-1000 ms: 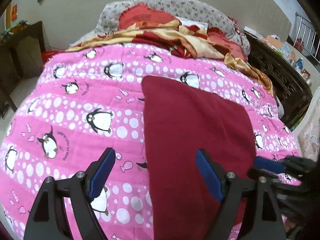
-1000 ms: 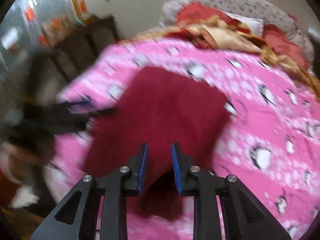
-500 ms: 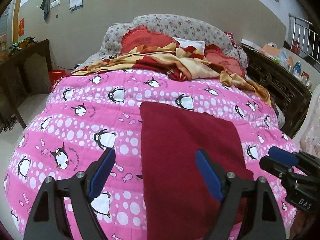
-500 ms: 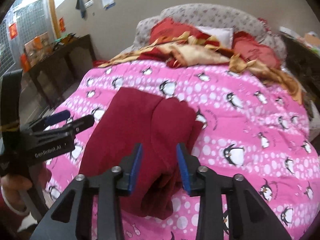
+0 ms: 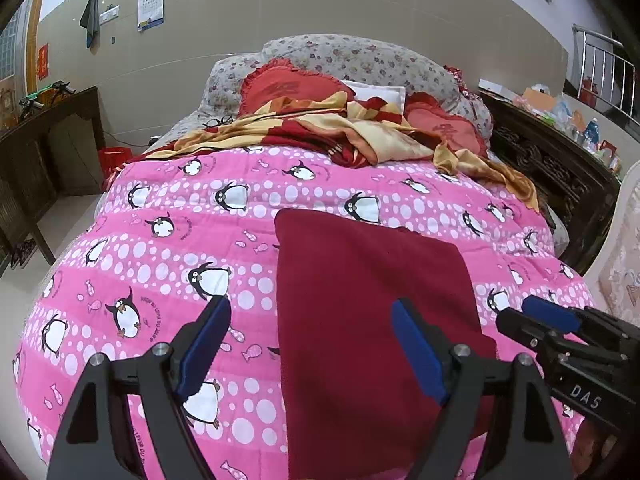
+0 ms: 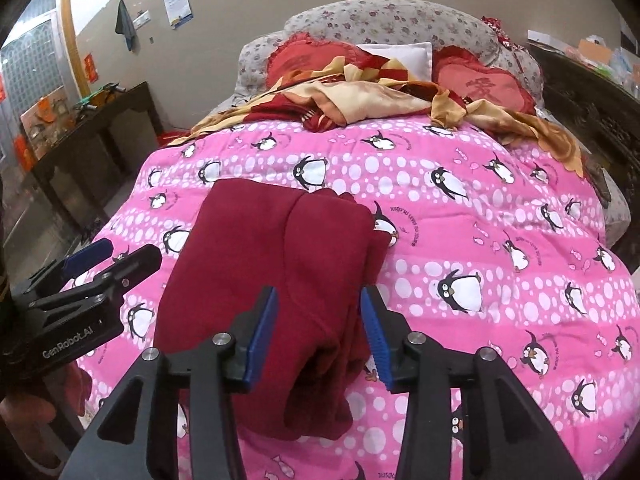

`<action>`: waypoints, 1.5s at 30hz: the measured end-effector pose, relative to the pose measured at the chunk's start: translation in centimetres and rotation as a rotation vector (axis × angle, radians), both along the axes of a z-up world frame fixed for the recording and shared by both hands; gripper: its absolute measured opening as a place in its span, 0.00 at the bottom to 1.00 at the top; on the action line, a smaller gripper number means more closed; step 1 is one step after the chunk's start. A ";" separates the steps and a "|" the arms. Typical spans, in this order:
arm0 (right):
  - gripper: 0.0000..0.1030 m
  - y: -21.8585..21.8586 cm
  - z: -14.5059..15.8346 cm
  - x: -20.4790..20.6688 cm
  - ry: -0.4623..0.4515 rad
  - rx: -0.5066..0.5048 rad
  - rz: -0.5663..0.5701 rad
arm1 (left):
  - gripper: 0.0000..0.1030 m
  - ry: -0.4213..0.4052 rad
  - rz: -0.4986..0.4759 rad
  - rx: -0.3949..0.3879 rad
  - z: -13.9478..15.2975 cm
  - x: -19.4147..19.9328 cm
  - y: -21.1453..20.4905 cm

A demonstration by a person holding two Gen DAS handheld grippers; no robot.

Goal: Fold small clothes

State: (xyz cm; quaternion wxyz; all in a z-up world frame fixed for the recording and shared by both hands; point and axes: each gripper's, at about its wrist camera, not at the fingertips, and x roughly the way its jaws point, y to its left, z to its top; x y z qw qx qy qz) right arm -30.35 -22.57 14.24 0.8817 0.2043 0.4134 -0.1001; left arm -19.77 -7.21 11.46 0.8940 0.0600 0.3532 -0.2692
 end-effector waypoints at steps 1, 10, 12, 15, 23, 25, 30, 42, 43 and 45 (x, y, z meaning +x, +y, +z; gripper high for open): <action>0.56 0.0 0.0 0.0 -0.001 -0.001 0.000 | 0.83 -0.001 0.000 0.002 0.0 -0.1 0.0; 0.56 0.3 -0.3 0.3 0.006 0.007 0.009 | 0.83 -0.007 0.001 0.011 0.0 -0.1 0.2; 0.56 0.4 -0.3 0.4 0.007 0.011 0.008 | 0.83 -0.009 0.002 0.018 0.0 0.0 0.2; 0.56 0.4 -0.3 0.3 0.009 0.018 0.008 | 0.83 -0.016 0.004 0.023 0.2 -0.2 0.3; 0.56 0.5 -0.2 0.1 0.006 0.027 0.011 | 0.83 -0.029 -0.001 0.037 0.4 -0.9 0.4; 0.56 0.6 -0.1 -0.1 0.002 0.032 0.004 | 0.83 -0.036 -0.004 0.042 0.4 -1.1 0.4; 0.56 0.5 0.0 -0.4 0.001 0.037 0.003 | 0.83 -0.034 -0.005 0.041 0.5 -1.3 0.4; 0.56 -0.2 0.2 0.1 0.006 0.045 0.003 | 0.83 -0.031 -0.023 0.053 0.6 -1.1 -0.6; 0.56 -0.3 0.4 0.2 0.006 0.044 0.004 | 0.83 -0.032 -0.026 0.047 0.7 -1.1 -0.9; 0.57 -0.4 0.6 0.4 0.001 0.038 0.010 | 0.83 -0.035 -0.026 0.039 0.9 -1.0 -1.2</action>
